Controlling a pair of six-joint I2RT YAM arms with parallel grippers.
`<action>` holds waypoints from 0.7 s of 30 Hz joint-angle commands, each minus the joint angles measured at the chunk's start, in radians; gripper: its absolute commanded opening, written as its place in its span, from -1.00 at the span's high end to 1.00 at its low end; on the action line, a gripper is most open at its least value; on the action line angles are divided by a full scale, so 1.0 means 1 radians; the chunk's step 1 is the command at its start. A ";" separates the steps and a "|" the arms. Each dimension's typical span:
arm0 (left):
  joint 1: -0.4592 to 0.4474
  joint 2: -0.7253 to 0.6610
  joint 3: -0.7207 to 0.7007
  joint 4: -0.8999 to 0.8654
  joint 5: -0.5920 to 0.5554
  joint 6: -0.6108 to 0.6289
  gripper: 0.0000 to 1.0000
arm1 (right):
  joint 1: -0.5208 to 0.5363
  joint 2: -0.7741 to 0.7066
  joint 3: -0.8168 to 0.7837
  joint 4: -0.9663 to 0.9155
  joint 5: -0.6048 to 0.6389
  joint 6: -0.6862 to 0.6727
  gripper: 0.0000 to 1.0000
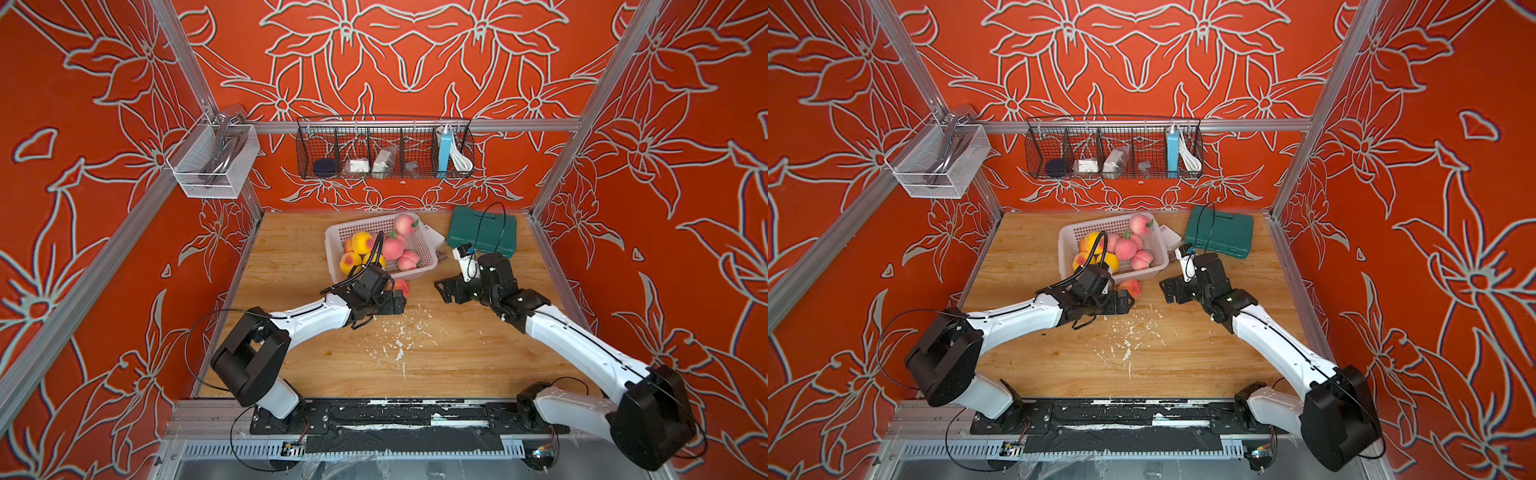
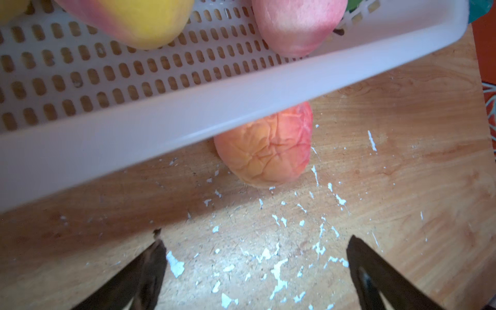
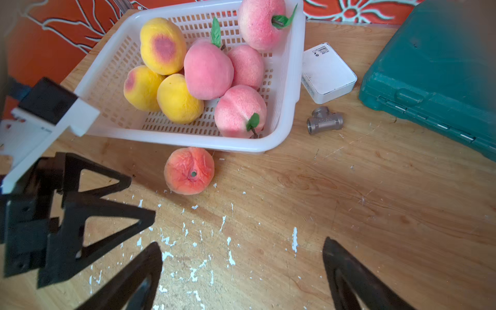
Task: Put the peaches into the basket
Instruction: Pick up the peach from the center of the board.
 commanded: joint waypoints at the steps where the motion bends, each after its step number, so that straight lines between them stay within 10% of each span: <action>1: -0.008 0.032 0.020 0.084 -0.046 -0.030 -0.96 | 0.007 -0.033 -0.028 0.009 -0.010 -0.040 -0.92; 21: -0.033 0.172 0.024 0.278 -0.130 -0.114 -0.83 | 0.007 -0.060 -0.063 0.034 0.008 -0.042 -0.92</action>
